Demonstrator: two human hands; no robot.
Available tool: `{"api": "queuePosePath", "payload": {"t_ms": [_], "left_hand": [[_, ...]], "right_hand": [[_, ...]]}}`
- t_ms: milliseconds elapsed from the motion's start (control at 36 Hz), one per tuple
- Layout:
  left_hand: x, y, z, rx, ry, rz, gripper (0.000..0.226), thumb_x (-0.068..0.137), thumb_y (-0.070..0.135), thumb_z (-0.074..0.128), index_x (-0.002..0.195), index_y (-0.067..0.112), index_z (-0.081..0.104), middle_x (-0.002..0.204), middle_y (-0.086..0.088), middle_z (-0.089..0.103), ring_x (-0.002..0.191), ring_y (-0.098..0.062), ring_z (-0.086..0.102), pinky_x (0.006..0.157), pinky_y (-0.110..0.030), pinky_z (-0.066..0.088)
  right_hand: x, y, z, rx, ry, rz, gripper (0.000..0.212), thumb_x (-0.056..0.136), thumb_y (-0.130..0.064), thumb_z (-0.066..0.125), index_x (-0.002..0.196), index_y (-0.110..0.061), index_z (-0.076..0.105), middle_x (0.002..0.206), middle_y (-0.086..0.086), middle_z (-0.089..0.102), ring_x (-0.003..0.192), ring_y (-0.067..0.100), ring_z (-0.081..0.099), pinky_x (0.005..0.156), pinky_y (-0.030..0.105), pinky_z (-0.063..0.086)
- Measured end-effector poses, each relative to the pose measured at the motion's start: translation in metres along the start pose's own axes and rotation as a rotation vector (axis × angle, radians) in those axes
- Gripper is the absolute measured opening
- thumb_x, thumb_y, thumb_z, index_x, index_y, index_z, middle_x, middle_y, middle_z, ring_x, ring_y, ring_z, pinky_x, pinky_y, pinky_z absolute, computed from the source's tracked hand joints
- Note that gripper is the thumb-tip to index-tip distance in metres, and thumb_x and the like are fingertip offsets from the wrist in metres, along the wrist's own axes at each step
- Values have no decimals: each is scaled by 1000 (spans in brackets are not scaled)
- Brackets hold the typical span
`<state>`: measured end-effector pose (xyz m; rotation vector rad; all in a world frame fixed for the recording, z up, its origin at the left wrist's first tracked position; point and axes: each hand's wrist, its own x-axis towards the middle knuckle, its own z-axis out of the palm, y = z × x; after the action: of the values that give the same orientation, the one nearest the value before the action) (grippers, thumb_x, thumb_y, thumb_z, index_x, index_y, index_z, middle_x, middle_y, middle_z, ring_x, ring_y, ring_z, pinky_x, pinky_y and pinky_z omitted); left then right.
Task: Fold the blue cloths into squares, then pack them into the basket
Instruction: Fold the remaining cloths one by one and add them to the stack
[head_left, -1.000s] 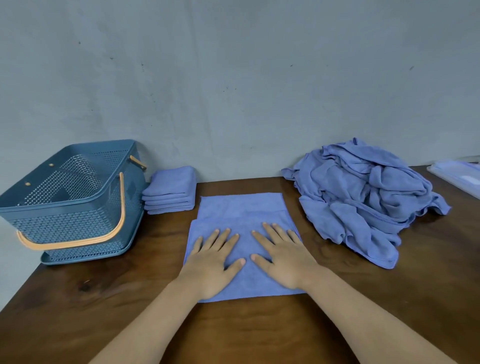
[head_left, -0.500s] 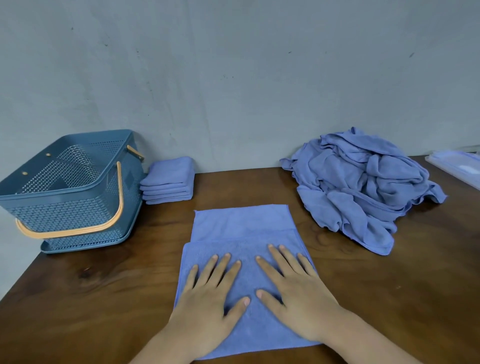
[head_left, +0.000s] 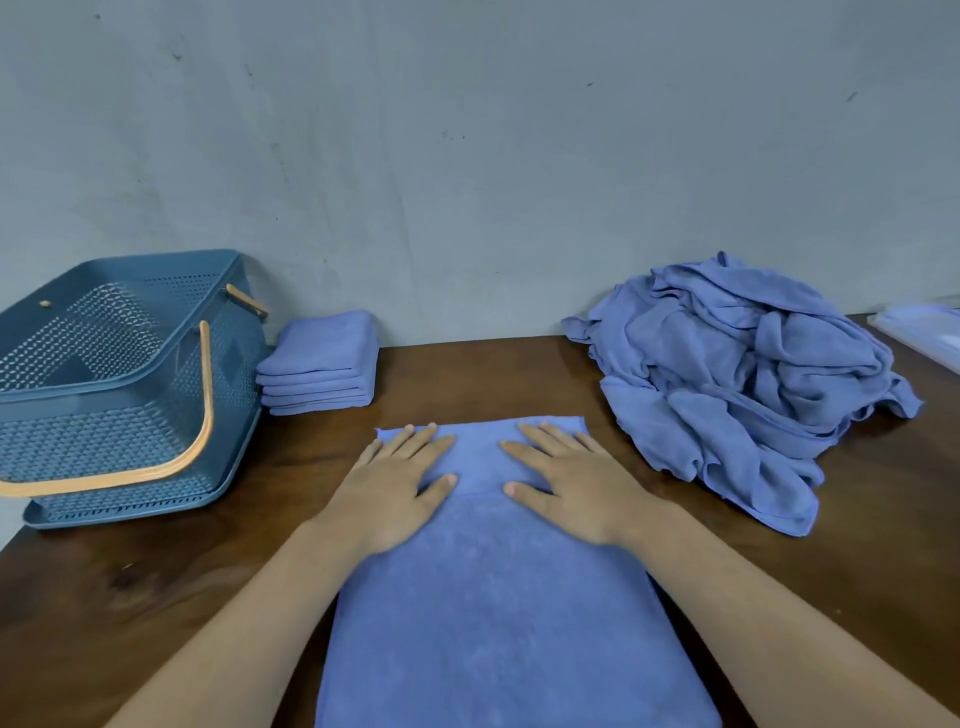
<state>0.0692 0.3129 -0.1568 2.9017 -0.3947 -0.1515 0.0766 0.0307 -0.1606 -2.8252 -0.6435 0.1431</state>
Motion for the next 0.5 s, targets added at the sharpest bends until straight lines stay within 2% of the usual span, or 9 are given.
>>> {"api": "queuePosePath", "payload": {"t_ms": [139,306,361,417,472,500], "left_hand": [[-2,-12,0,8,-15,-88,76,99,81,18,165,51,-3,172,21,-17,159,-4,-21,132,-42,-6],[1,-28,-1,-22,0,-136,81,96,84,19,166,49,-2,172,21,-17,156,1,-22,131,-41,-7],[5,-35,2,-88,48,-144,78,99,78,23,167,45,7,173,22,-8,157,3,-16,131,-38,-5],[5,-43,6,-207,132,-112,70,102,70,30,165,40,25,173,22,10,159,3,-2,133,-39,2],[2,-48,0,-338,256,-21,50,104,58,42,151,40,49,163,23,37,155,-2,24,129,-41,23],[0,-48,-6,-365,309,40,37,104,49,48,138,40,59,149,25,49,144,-4,39,121,-40,35]], "right_hand": [[-3,31,-6,28,7,122,72,99,-81,23,164,-54,7,173,-22,-12,158,0,-17,131,41,-6],[3,37,-8,48,-17,136,75,97,-83,20,164,-54,3,171,-24,-16,157,-2,-20,130,38,-8],[4,40,-7,67,7,144,73,98,-80,23,165,-52,8,171,-25,-12,158,-1,-16,131,37,-5],[3,43,-5,118,76,134,68,101,-73,29,164,-48,23,173,-23,2,160,0,-5,131,38,2],[1,47,-9,211,192,89,52,103,-60,44,152,-45,48,168,-22,29,157,1,15,129,39,19],[0,48,-13,253,249,47,39,102,-49,54,140,-44,61,157,-25,44,151,1,30,123,38,30]]}}
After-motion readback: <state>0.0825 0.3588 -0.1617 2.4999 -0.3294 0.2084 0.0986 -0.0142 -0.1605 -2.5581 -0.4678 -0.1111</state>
